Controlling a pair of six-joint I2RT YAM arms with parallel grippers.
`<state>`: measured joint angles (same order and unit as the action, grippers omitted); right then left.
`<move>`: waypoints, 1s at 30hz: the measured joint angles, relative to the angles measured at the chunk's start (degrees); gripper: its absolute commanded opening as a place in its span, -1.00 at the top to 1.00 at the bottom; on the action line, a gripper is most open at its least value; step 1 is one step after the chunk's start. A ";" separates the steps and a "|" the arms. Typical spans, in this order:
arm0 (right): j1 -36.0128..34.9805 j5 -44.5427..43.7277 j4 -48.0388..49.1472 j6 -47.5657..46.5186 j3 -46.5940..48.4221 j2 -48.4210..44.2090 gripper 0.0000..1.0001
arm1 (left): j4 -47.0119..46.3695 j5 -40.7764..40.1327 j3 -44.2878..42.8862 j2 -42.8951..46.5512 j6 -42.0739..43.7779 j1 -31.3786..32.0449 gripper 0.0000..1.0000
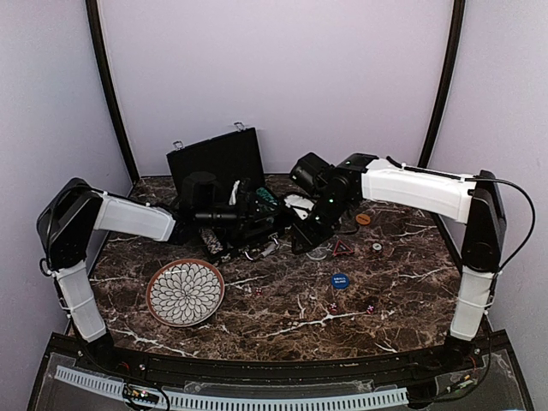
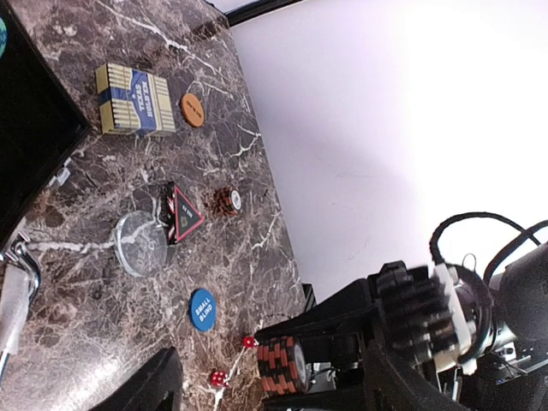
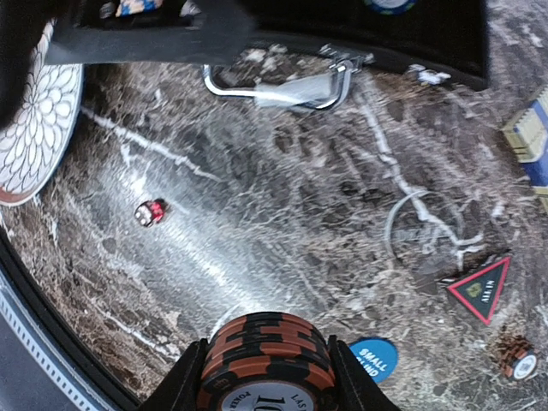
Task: Pack up texas hold em set
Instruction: Pass from the right arm to the left
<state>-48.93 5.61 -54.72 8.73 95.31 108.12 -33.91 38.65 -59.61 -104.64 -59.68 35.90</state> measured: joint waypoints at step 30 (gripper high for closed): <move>-1.03 1.99 -0.74 -0.76 0.81 0.74 0.67 | -8.22 13.57 -4.70 -12.48 -10.67 5.16 -0.09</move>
<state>-49.95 7.60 -55.46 7.97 96.12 108.86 -42.13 52.23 -64.31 -117.12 -70.35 41.06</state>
